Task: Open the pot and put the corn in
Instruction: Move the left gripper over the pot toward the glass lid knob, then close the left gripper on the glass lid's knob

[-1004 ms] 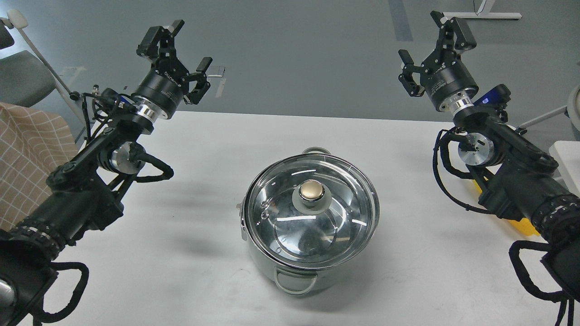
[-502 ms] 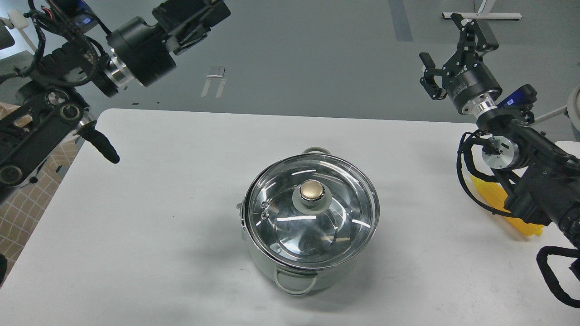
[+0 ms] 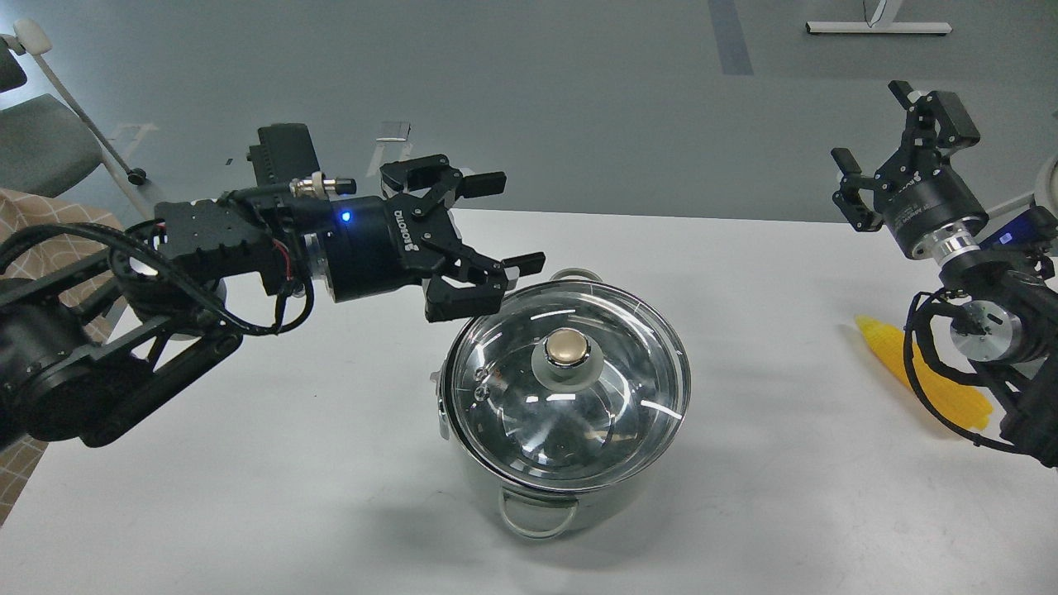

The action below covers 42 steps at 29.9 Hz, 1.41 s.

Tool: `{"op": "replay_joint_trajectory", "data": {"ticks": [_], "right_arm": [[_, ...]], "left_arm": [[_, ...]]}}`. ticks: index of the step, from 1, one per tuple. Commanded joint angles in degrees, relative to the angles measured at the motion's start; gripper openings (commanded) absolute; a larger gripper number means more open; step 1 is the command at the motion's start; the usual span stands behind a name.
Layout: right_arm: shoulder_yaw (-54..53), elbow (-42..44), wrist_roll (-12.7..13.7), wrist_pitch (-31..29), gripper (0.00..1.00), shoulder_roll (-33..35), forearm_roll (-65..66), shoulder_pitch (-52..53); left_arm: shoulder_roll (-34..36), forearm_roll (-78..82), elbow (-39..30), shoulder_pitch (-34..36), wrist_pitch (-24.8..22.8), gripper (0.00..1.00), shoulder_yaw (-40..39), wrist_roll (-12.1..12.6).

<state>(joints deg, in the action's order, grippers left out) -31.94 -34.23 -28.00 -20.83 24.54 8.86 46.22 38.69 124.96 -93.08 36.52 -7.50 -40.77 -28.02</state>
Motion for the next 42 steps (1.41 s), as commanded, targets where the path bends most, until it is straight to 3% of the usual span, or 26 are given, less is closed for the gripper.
{"op": "replay_joint_trajectory", "data": {"ticks": [1, 8, 15, 23, 42], "right_arm": [[-0.1, -0.9, 0.0, 0.1, 0.99, 1.1, 0.0, -1.1], [-0.1, -1.3, 0.0, 0.1, 0.99, 1.6, 0.0, -1.5], [-0.1, -1.3, 0.0, 0.1, 0.99, 1.6, 0.0, -1.7], [-0.1, -1.3, 0.0, 0.1, 0.99, 1.6, 0.0, -2.1], [-0.1, -1.7, 0.0, 0.1, 0.99, 1.6, 0.0, -3.0]], "left_arm": [[-0.2, 0.0, -1.5, -1.2, 0.5, 0.98, 1.5, 0.0], [-2.5, 0.0, -3.1, -2.0, 0.5, 0.98, 4.8, 0.0], [-8.3, 0.0, 1.0, -1.6, 0.5, 0.98, 5.1, 0.0], [-8.8, 0.0, 4.7, -2.1, 0.6, 0.98, 5.2, 0.0], [-11.0, 0.0, 4.8, -6.2, 0.6, 0.98, 5.3, 0.0]]}}
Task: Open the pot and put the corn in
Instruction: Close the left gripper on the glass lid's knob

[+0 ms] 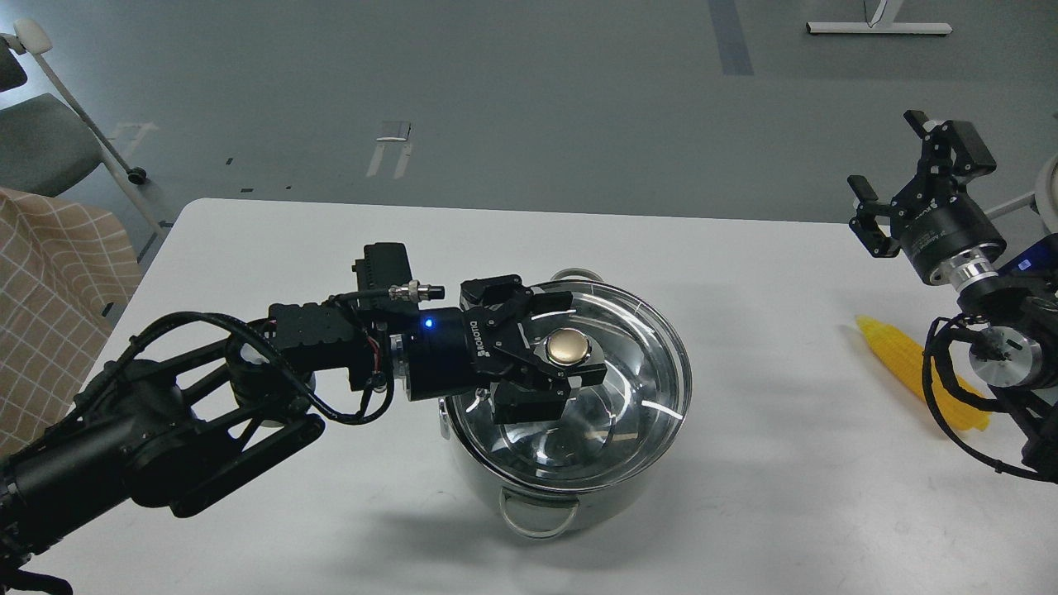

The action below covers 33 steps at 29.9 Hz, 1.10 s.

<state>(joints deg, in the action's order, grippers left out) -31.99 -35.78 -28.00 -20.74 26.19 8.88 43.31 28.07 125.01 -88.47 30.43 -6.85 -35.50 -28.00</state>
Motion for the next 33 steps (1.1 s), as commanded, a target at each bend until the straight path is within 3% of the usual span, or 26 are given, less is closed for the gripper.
{"op": "replay_joint_trajectory", "data": {"ticks": [1, 6, 10, 33], "right_arm": [[0.0, -0.2, 0.0, 0.0, 0.99, 0.0, 0.0, -0.2], [-0.1, -0.2, 0.0, 0.0, 0.99, 0.0, 0.0, -0.3], [-0.1, -0.3, 0.0, 0.0, 0.99, 0.0, 0.0, -0.6], [-0.1, -0.3, 0.0, 0.0, 0.99, 0.0, 0.0, -0.7]], "left_arm": [[-0.6, 0.0, 0.2, -0.2, 0.0, 0.97, 0.0, 0.0], [-0.7, 0.0, 1.1, -0.5, 0.1, 0.92, -0.1, 0.0], [-1.3, 0.0, 1.3, -1.2, 0.7, 0.77, -0.1, 0.0], [-1.8, 0.0, 2.9, -3.3, 2.6, 0.78, -0.7, 0.0]]}}
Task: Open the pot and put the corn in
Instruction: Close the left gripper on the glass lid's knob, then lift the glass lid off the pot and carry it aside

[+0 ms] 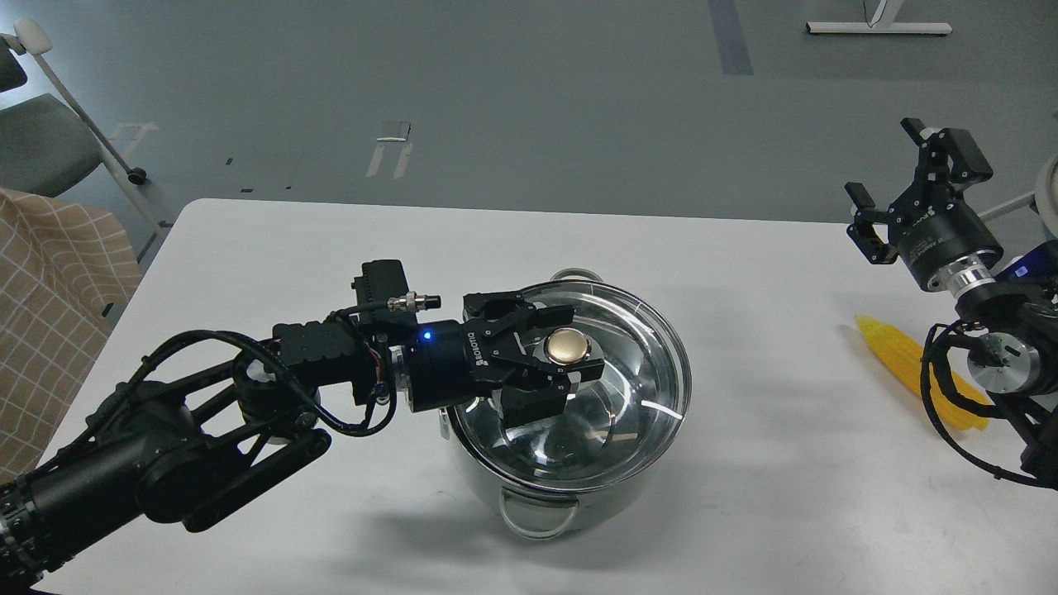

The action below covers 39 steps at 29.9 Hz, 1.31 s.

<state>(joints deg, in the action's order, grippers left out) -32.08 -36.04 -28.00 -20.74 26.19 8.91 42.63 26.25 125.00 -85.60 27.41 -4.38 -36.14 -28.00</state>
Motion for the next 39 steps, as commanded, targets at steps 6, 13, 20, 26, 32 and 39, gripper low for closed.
{"op": "replay_joint_trajectory", "data": {"ticks": [6, 13, 20, 26, 32, 39], "right_arm": [[0.0, 0.0, 0.0, 0.3, 0.99, 0.0, 0.0, 0.0], [0.0, -0.1, 0.0, 0.6, 0.99, 0.0, 0.1, -0.1], [0.0, -0.1, 0.0, 0.8, 0.99, 0.0, 0.0, -0.1], [0.0, 0.0, 0.0, 0.7, 0.99, 0.0, 0.1, -0.1], [0.0, -0.1, 0.0, 0.7, 0.99, 0.4, 0.1, -0.1], [0.0, -0.1, 0.0, 0.7, 0.99, 0.4, 0.1, -0.1]], "left_arm": [[0.0, 0.0, -0.1, -1.1, 0.6, 0.78, -0.2, 0.0], [0.0, 0.0, 0.0, -1.2, 1.0, 0.3, -0.3, 0.0], [0.0, 0.0, -0.1, -1.0, 1.0, 0.06, -0.6, 0.0], [1.3, 0.0, -3.0, 3.2, 0.5, 0.1, -3.0, 0.0], [9.8, 0.0, -3.2, 12.7, 0.0, 0.11, -3.6, 0.0], [24.8, 0.0, -1.9, 13.1, 3.3, 0.11, -3.2, 0.0]]}}
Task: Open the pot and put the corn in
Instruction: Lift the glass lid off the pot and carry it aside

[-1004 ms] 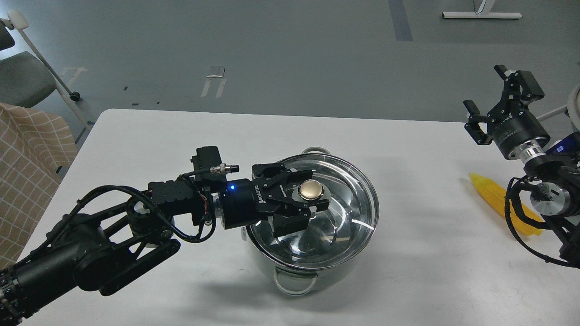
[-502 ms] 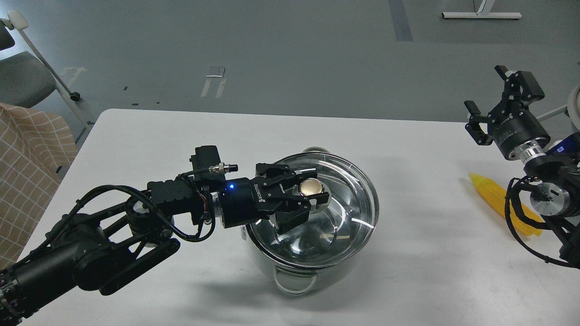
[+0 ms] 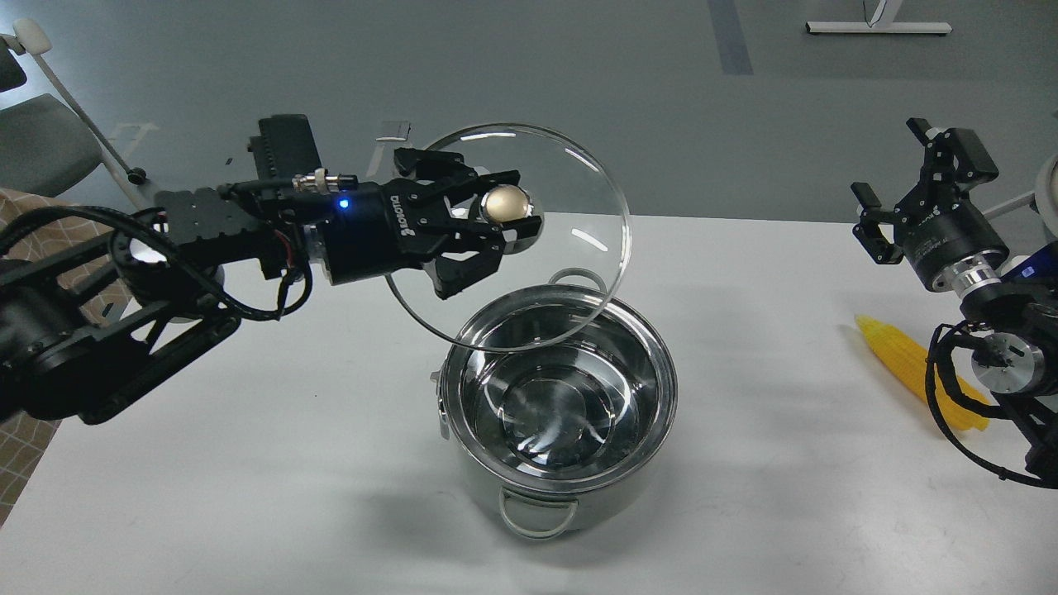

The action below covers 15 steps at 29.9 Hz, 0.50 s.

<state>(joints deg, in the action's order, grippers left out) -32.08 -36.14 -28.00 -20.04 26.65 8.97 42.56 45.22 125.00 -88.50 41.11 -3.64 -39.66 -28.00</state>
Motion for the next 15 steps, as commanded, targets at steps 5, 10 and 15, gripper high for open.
{"op": "replay_joint_trajectory", "data": {"ticks": [5, 10, 15], "right_arm": [[0.0, 0.0, 0.0, 0.0, 0.99, 0.1, 0.1, -0.1], [0.1, 0.0, 0.0, 0.0, 0.99, 0.0, 0.1, 0.0], [0.2, 0.0, 0.0, 0.1, 0.99, -0.2, 0.1, -0.1]], "left_arm": [[11.9, -3.7, 7.5, -5.5, 10.0, 0.11, 0.5, 0.0], [12.6, -8.5, 12.9, -12.9, 14.4, 0.11, 0.6, 0.0], [10.5, -17.3, 20.0, -19.0, 18.1, 0.11, 1.0, 0.0]]}}
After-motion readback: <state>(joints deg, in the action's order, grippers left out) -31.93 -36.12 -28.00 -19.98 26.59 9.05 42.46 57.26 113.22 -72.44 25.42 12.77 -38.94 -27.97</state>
